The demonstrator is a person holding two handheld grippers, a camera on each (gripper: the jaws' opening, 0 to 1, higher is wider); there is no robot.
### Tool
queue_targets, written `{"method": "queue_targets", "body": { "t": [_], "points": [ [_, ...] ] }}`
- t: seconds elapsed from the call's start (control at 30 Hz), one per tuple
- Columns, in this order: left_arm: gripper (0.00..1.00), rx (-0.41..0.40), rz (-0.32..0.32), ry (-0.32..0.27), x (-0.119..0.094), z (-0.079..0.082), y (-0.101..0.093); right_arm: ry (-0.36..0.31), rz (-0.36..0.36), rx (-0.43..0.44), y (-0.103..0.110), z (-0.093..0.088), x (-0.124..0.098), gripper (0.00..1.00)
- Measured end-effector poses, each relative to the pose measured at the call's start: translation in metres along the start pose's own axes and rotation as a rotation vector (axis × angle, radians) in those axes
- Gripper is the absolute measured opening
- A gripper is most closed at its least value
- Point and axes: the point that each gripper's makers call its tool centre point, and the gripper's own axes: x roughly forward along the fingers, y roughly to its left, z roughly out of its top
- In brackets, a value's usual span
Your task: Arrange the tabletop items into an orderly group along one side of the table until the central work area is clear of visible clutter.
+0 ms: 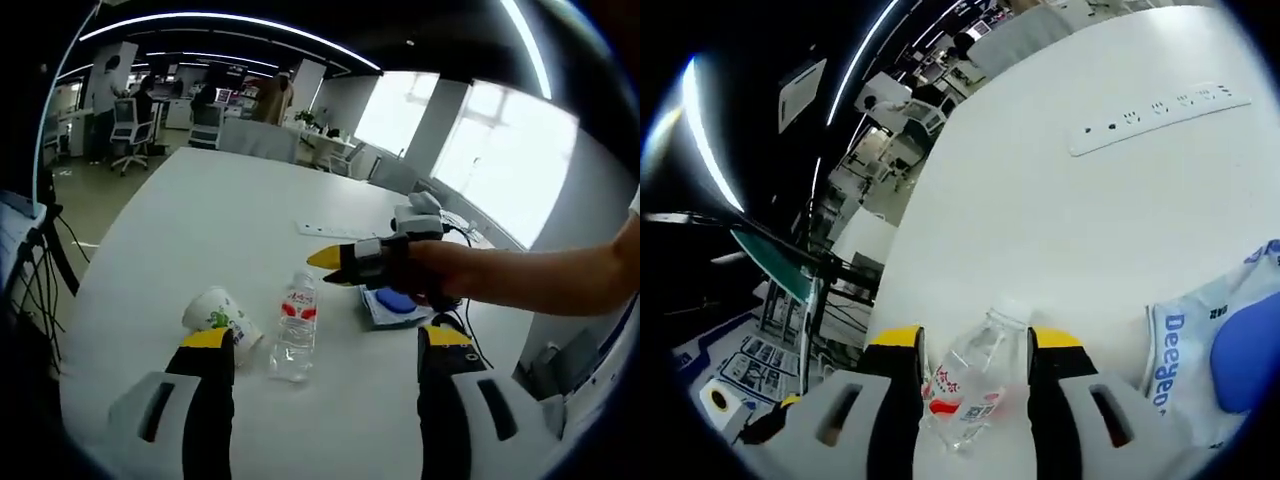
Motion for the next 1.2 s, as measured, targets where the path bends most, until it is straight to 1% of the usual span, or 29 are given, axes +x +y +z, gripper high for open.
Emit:
{"method": "queue_targets", "body": {
  "t": [0.03,0.2,0.27,0.37,0.53,0.67,0.83,0.9,1.2],
  "points": [
    [0.76,-0.003,-0.002,-0.003,0.000,0.000,0.001,0.010,0.007,0.021,0.002,-0.002,0.001,0.38],
    [0.76,-0.012,-0.002,-0.011,0.000,0.000,0.003,0.006,0.005,0.054,-0.002,-0.002,0.006,0.36],
    [0.76,-0.015,-0.001,-0.015,0.001,0.000,0.005,0.021,-0.001,0.070,-0.005,-0.006,0.010,0.36],
    [0.76,-0.016,-0.002,-0.016,0.002,0.000,0.005,0.022,0.016,0.109,-0.003,-0.009,0.013,0.36],
    [0.76,-0.018,-0.007,-0.021,0.002,0.001,0.007,0.029,0.014,0.115,-0.005,-0.012,0.018,0.35],
    [0.76,-0.023,-0.007,-0.028,0.002,0.001,0.009,0.024,0.027,0.137,-0.005,-0.012,0.020,0.35],
    [0.75,-0.028,-0.009,-0.035,0.002,0.001,0.010,0.029,0.032,0.135,-0.006,-0.012,0.024,0.35],
    [0.75,-0.030,-0.009,-0.035,0.002,0.001,0.011,0.025,0.046,0.152,-0.006,-0.011,0.027,0.35],
    [0.75,-0.034,-0.012,-0.030,0.003,-0.002,0.014,0.026,0.066,0.162,-0.010,-0.014,0.034,0.32]
  ]
}}
